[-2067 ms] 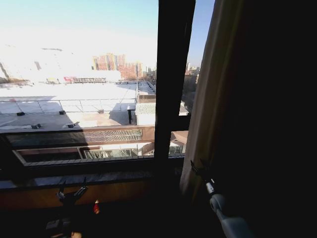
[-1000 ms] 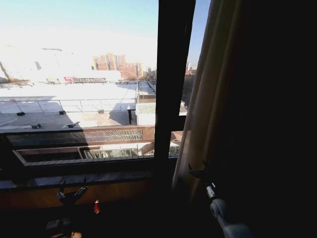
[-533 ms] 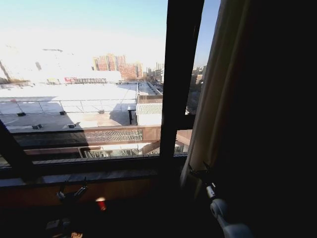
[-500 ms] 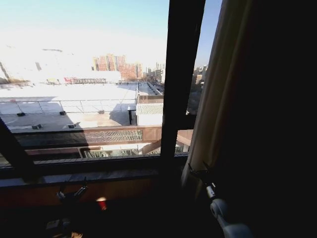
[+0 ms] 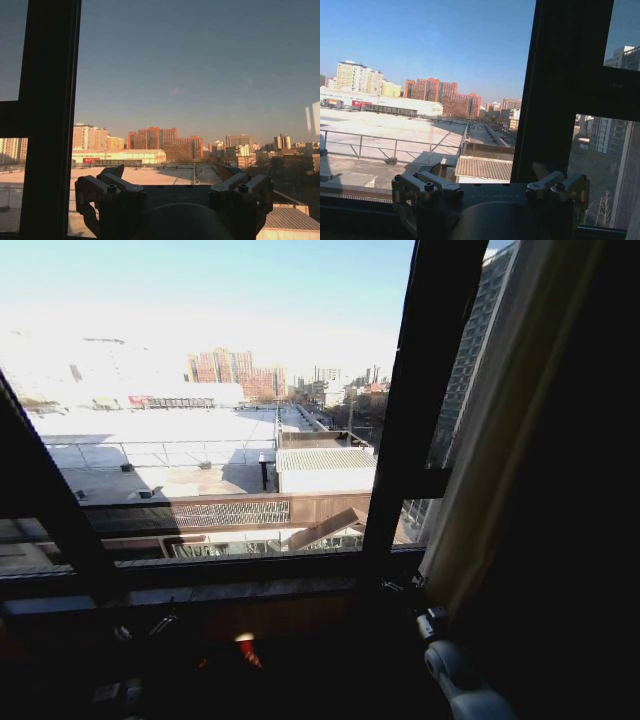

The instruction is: Open the curtains by pulling them apart, changing their state from closed to fully open.

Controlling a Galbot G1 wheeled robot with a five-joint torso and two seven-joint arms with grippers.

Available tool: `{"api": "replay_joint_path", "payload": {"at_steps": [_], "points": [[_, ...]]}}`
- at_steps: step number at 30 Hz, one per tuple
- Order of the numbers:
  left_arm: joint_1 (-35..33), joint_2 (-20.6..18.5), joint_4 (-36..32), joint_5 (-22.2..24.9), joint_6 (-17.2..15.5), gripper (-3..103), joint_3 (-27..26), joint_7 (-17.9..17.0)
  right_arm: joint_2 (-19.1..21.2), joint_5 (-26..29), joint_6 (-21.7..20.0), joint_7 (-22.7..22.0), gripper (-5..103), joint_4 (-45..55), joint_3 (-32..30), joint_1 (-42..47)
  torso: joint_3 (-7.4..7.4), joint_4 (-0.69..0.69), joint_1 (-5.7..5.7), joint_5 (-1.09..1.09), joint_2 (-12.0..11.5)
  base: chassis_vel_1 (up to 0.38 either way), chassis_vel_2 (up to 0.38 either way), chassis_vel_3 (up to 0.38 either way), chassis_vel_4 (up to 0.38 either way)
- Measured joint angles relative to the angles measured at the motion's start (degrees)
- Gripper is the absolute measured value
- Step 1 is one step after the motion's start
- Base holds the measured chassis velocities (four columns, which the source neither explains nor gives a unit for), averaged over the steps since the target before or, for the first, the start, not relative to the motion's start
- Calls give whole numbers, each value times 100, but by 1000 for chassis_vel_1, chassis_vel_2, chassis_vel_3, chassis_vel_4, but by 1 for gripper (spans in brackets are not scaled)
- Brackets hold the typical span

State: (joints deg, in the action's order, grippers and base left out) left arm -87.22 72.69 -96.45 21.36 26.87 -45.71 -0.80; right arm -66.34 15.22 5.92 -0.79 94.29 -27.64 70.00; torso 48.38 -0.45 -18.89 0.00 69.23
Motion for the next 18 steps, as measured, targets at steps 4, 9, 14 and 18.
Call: {"api": "replay_joint_path", "payload": {"at_steps": [4, 9, 14, 18], "points": [[1, 0, 0, 0, 0, 100, 0, 0, 0, 0, 0, 0, 100, -1, 0, 0, 1, -1, -1, 2, 0, 379, 323, -384, -352], [0, 0, 0, 0, 0, 100, 0, 0, 0, 0, 0, 0, 100, 0, 0, 0, -1, -1, 1, -1, 1, 342, 319, -366, -313], [1, 0, 0, 0, 0, 100, 0, 0, 0, 0, 0, 0, 100, -1, 0, 0, 0, -1, 1, 0, 0, 390, 337, -391, -310], [0, 0, 0, 0, 0, 100, 0, 0, 0, 0, 0, 0, 100, -1, 0, 0, -1, -1, 1, -2, 1, 370, 352, -366, -328]]}}
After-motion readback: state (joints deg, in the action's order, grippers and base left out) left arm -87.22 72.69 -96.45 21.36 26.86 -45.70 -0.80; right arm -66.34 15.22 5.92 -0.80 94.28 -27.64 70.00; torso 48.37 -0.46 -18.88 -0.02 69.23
